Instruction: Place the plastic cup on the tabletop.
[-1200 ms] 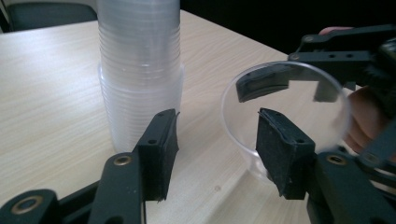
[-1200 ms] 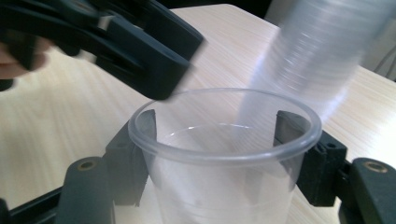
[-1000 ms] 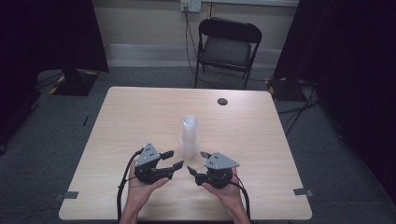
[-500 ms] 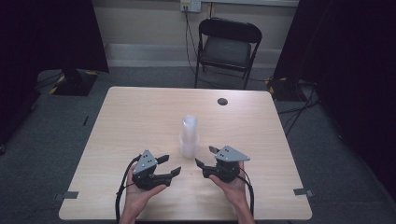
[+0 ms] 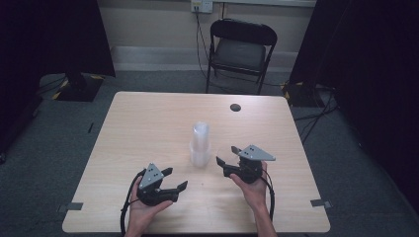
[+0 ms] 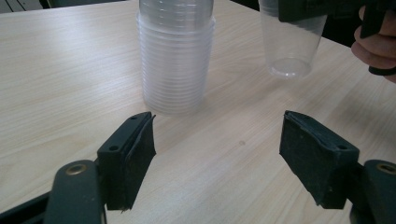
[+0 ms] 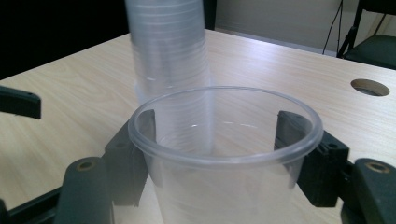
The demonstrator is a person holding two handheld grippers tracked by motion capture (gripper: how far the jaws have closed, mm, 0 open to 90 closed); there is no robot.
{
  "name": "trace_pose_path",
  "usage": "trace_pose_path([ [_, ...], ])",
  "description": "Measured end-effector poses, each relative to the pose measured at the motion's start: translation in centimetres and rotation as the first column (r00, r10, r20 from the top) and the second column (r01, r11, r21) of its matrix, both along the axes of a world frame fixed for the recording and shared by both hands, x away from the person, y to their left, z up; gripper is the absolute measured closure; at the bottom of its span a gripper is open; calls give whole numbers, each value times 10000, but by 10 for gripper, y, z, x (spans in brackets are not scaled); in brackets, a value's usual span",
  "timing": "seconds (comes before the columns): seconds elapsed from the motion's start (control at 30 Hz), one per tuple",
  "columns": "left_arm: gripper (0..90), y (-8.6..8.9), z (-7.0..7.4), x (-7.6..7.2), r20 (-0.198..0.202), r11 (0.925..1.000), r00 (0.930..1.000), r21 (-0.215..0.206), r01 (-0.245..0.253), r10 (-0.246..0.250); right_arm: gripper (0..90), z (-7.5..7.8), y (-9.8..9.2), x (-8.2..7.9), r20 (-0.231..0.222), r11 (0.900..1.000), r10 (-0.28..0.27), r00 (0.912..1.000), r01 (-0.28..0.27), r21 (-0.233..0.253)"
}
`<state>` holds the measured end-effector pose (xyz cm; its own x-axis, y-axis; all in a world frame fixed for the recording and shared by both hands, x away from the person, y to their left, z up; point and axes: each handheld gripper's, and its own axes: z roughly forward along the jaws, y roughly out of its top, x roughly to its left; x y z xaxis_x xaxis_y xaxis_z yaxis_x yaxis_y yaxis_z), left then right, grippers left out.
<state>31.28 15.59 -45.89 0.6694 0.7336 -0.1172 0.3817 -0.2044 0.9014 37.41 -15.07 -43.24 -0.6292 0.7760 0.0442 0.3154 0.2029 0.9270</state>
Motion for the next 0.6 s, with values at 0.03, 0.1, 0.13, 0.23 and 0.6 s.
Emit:
trace_pose_path([
  [0.03, 249, 1, 0, -1, 2, 10000, 10000, 22, -41, 41, 297, 1, -1, 2, 13, 10000, -32, 10000, 32, 61],
  [0.1, 228, 2, 1, -1, 9, 10000, 10000, 2, -6, 6, 296, 2, -3, 7, 39, 9998, -137, 9999, 137, 130],
  [0.13, 225, 2, 0, -1, 30, 10000, 10000, -31, -10, 10, 296, 3, -3, 8, 42, 9998, -180, 9998, 179, 133],
  [0.23, 201, 2, 0, 0, -121, 10000, 9999, -19, -7, 6, 296, 7, -5, 13, 89, 9996, -235, 9997, 234, 175],
  [0.6, 177, 9, -3, 1, -262, 9995, 9993, -171, -273, 269, 296, 13, -6, 38, 14, 9982, -357, 9994, 356, 478],
])
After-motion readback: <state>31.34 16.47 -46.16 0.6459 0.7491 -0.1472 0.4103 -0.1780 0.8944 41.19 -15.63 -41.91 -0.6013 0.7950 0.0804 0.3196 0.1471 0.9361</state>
